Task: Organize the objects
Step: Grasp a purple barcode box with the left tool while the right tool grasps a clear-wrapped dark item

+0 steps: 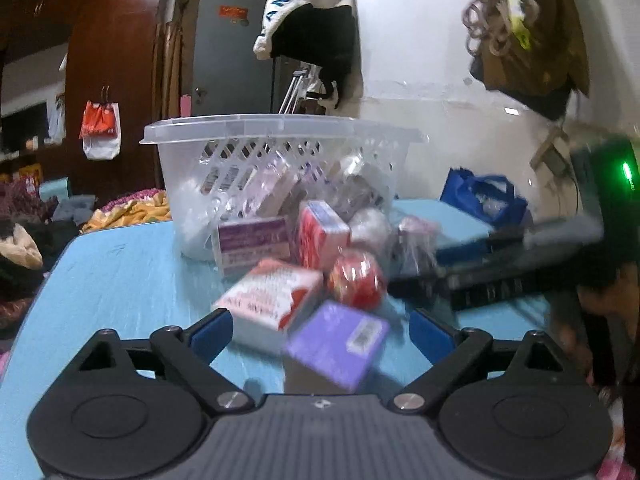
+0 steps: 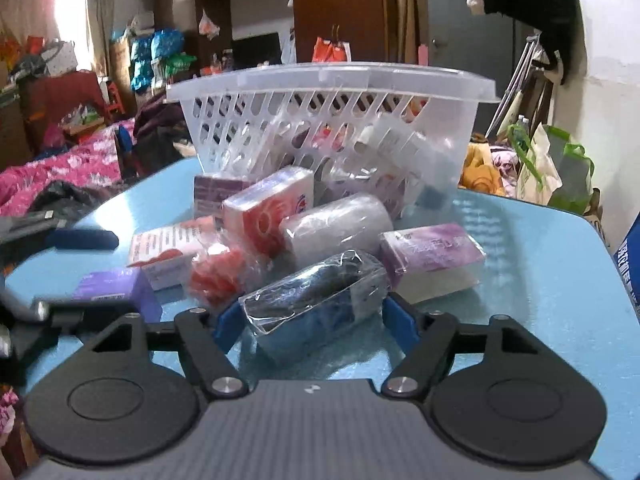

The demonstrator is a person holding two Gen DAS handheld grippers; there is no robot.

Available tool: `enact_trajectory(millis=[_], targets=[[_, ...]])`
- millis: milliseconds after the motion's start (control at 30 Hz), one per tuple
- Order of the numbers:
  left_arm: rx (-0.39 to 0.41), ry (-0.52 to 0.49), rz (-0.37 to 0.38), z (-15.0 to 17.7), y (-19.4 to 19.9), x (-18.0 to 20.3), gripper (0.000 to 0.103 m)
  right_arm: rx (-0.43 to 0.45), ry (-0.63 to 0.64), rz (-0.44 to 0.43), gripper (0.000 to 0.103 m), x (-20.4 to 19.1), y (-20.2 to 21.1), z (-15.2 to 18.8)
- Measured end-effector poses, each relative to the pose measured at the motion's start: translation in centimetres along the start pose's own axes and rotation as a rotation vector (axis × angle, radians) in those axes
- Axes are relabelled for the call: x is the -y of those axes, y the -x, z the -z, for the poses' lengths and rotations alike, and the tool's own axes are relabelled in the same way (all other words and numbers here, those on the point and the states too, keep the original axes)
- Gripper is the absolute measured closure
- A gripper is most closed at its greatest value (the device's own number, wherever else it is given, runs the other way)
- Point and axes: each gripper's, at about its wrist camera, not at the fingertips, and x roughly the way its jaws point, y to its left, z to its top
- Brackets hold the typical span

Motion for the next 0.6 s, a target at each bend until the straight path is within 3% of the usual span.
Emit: enact_trajectory(millis=[133, 167, 200, 233, 267, 600], targets=[[0.004, -0.066, -0.057, 0.9, -0.2, 1.2, 0.006, 0.049, -0.021, -0.008, 0.029, 0.3, 0.6, 0.1], [0.013, -0.076, -0.068, 1.1, -0.3, 1.4, 0.014, 0.062, -0.02, -0.005, 0.029, 0.2, 0.8, 0.1], [0.024, -0.079, -0.078, 1.2, -0.4, 1.5, 0.033, 0.078, -0.014, -0.003, 0.029, 0.0, 0.9, 0.1], [0.028, -0.079, -0.082, 1.4, -0.4, 1.5, 0.044, 0.092, -0.008, -0.005, 0.029, -0.1, 1.1, 0.2], [0.031, -0.072, -0.078, 1.5, -0.4, 1.4, 0.046, 0.108, -0.003, -0.007, 0.029, -0.2, 1.4, 0.2], [0.132, -0.035, -0.066, 1.1, 1.7, 0.3, 0.047, 0.2, -0.027, -0.03, 0.029, 0.0, 2.4, 0.5]])
